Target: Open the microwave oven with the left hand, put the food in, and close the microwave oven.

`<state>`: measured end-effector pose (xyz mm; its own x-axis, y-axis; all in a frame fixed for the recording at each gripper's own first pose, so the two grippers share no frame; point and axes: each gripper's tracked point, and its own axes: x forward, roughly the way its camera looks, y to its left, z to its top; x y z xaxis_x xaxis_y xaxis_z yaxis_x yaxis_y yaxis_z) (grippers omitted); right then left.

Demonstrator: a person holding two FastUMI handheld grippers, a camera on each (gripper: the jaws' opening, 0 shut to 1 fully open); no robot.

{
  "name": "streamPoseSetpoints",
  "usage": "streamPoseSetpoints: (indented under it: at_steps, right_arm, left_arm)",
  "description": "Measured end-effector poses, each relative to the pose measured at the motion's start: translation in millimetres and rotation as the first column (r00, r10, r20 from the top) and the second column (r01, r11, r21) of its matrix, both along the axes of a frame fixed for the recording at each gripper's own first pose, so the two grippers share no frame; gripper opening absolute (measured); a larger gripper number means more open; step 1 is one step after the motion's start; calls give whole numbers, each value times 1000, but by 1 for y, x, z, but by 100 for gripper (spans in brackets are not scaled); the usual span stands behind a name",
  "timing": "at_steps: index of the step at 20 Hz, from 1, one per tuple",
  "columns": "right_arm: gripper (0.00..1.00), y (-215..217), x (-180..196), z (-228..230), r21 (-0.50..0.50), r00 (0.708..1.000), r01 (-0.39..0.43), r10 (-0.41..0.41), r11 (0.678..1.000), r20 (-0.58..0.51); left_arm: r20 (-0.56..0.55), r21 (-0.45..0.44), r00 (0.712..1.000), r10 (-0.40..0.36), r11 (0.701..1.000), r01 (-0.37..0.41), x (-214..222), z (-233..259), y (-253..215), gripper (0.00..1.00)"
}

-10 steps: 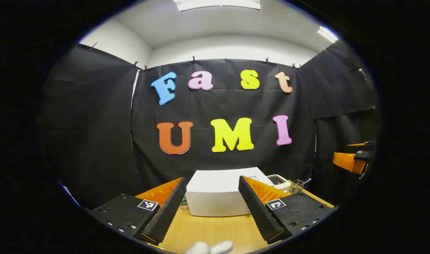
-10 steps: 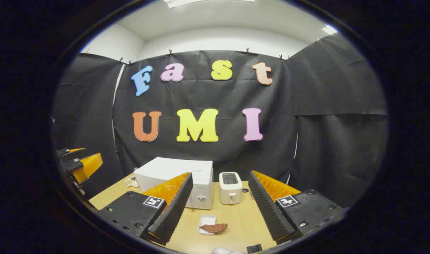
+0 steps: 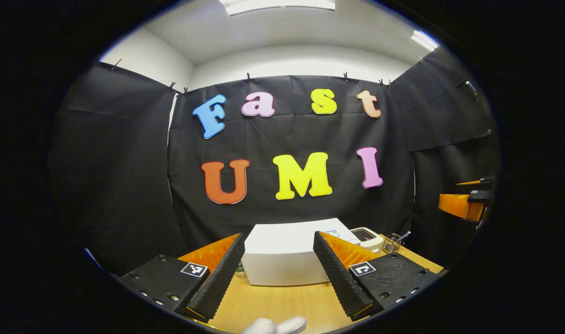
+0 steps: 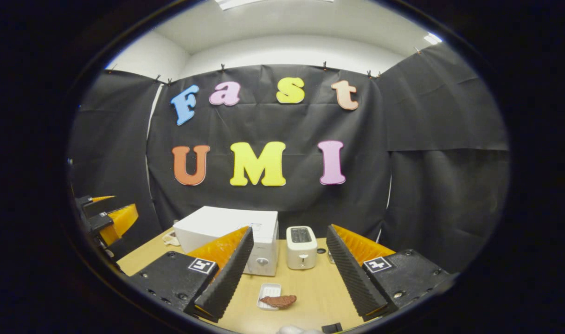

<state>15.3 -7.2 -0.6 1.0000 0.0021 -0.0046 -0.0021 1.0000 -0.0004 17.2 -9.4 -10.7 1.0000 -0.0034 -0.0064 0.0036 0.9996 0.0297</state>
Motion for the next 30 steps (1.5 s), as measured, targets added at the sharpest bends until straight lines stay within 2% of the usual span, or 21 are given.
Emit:
streamPoseSetpoints:
  at_steps: [3, 8, 12, 16, 17, 18, 22, 23, 24, 30]
  right_arm:
    - [100, -4, 8, -1, 0, 1000, 0, 0, 1000, -4]
    - [100, -14, 18, 3, 6, 1000, 2, -2, 1000, -11]
    - [100, -31, 22, 15, -1, 1000, 17, -17, 1000, -8]
    - [100, -51, 24, 27, -71, 999, 54, -54, 996, -3]
    - [90, -57, 24, 29, -80, 998, 65, -65, 995, 1]
    - [100, -61, 26, 28, -84, 997, 71, -72, 994, -3]
    - [100, -77, 26, 17, -102, 994, 99, -104, 990, -43]
    - [91, -82, 27, 13, -110, 992, 107, -114, 988, -53]
    - [100, -87, 27, 10, -121, 991, 116, -124, 986, -59]
    - [99, -110, 28, -10, -141, 980, 153, -169, 978, -108]
  left_arm:
    - [-2, -10, 1000, -9, 1000, 9, 5, -8, -7, 95]
    - [-21, 6, 999, -37, 999, 37, 30, -48, -37, 95]
    - [-75, -14, 994, -83, 997, 82, 59, -104, -82, 95]
    - [-153, -54, 981, -115, 993, 108, 96, -164, -126, 95]
    - [-168, -56, 978, -120, 992, 112, 107, -178, -136, 95]
    - [-171, -56, 978, -123, 992, 115, 118, -189, -144, 95]
    - [-196, -65, 973, -119, 992, 108, 166, -229, -171, 95]
    - [-203, -64, 973, -114, 993, 103, 178, -236, -176, 95]
    - [-205, -55, 973, -107, 994, 97, 189, -244, -179, 95]
    - [-213, -50, 974, -80, 996, 71, 226, -267, -184, 95]
